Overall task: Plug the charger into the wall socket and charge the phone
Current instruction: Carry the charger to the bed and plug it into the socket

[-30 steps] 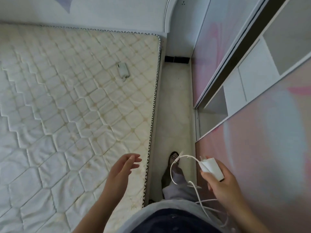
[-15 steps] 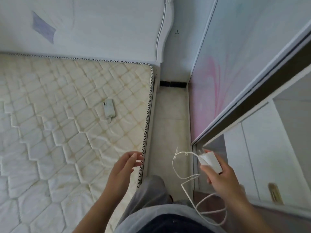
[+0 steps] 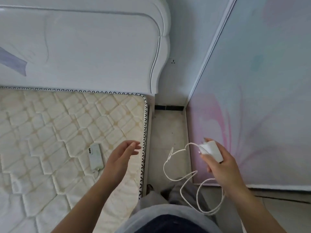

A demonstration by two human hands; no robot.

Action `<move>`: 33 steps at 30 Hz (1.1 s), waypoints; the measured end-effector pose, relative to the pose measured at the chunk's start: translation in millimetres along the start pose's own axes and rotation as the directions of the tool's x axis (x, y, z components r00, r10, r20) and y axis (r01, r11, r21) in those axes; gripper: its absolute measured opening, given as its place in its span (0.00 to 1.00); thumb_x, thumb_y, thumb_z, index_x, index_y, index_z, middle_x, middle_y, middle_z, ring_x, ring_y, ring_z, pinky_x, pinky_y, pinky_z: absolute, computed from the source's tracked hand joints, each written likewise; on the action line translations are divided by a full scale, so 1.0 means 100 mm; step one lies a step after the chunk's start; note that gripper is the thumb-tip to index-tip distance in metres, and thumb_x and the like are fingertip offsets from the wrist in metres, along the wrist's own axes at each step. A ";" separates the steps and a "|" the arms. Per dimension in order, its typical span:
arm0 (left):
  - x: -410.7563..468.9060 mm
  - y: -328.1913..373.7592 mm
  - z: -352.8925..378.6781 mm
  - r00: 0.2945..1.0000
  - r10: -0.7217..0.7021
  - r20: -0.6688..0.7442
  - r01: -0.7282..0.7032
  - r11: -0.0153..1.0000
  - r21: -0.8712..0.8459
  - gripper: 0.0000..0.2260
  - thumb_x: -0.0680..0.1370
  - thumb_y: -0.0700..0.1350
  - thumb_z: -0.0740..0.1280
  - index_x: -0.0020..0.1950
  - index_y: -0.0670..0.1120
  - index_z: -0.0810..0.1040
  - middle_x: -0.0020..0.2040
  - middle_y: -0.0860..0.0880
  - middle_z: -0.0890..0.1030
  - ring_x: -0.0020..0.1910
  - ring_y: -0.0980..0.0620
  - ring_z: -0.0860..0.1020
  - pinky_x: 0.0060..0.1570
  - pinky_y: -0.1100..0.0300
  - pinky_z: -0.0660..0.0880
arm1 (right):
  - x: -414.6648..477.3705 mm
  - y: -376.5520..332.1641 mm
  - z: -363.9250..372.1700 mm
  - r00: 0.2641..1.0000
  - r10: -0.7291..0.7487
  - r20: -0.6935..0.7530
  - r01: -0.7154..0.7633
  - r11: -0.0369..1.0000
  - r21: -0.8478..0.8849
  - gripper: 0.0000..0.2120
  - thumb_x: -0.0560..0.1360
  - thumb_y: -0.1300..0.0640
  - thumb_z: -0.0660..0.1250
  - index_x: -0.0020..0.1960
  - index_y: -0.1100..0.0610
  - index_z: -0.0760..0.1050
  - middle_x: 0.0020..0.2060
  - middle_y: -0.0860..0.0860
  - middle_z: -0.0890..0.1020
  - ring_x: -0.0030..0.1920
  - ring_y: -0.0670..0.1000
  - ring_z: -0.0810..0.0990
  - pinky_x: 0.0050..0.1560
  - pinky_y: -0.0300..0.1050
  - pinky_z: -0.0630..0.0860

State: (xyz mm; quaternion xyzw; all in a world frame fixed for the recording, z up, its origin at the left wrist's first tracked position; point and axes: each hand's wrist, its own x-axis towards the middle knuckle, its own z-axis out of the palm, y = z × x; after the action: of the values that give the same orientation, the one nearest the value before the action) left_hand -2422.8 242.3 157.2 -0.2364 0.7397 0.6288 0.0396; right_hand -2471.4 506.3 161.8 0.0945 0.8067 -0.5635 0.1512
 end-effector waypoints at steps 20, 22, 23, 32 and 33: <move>3.36 0.84 0.50 0.998 -0.061 0.005 0.061 0.998 0.025 0.09 0.78 0.48 0.60 0.48 0.50 0.79 0.47 0.50 0.83 0.42 0.61 0.79 0.38 0.75 0.70 | 3.47 -1.01 0.26 0.999 -0.001 0.048 -0.003 0.997 0.080 0.19 0.68 0.60 0.72 0.49 0.36 0.78 0.30 0.38 0.81 0.26 0.39 0.75 0.26 0.32 0.73; 3.58 0.89 0.55 0.997 -0.062 0.054 0.060 0.997 0.048 0.09 0.77 0.50 0.60 0.48 0.51 0.79 0.47 0.52 0.83 0.43 0.60 0.80 0.39 0.72 0.71 | 3.63 -1.04 0.30 1.000 0.008 0.022 -0.010 0.996 0.087 0.19 0.68 0.60 0.73 0.48 0.37 0.78 0.31 0.39 0.82 0.25 0.39 0.76 0.26 0.33 0.74; 3.68 0.91 0.59 0.994 -0.067 0.082 0.062 0.996 0.058 0.09 0.77 0.51 0.60 0.48 0.52 0.79 0.47 0.53 0.83 0.45 0.60 0.80 0.41 0.69 0.71 | 3.70 -1.06 0.32 1.000 0.019 0.009 -0.019 0.995 0.095 0.19 0.68 0.60 0.73 0.49 0.37 0.78 0.32 0.41 0.82 0.25 0.40 0.75 0.26 0.34 0.74; 4.59 0.89 1.31 0.937 0.028 0.348 -0.027 1.000 -0.008 0.13 0.76 0.49 0.63 0.60 0.59 0.75 0.54 0.60 0.78 0.50 0.73 0.74 0.50 0.79 0.67 | 4.26 -0.97 0.53 0.999 0.004 0.034 -0.010 0.985 0.172 0.17 0.69 0.56 0.72 0.50 0.37 0.77 0.31 0.41 0.81 0.27 0.41 0.75 0.28 0.37 0.75; 4.68 0.87 1.41 0.920 0.051 0.389 -0.052 0.999 -0.007 0.14 0.76 0.49 0.63 0.61 0.58 0.74 0.57 0.60 0.77 0.55 0.72 0.73 0.55 0.77 0.67 | 4.33 -0.93 0.55 0.999 0.006 0.040 -0.014 0.982 0.189 0.16 0.69 0.56 0.72 0.51 0.37 0.77 0.31 0.41 0.81 0.27 0.42 0.75 0.28 0.37 0.75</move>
State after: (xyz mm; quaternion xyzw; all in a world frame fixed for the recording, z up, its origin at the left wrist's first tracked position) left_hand -2905.7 244.3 40.5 -0.0875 0.7243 0.6626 0.1694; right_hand -2898.9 414.8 74.3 0.1014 0.7460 -0.6384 0.1604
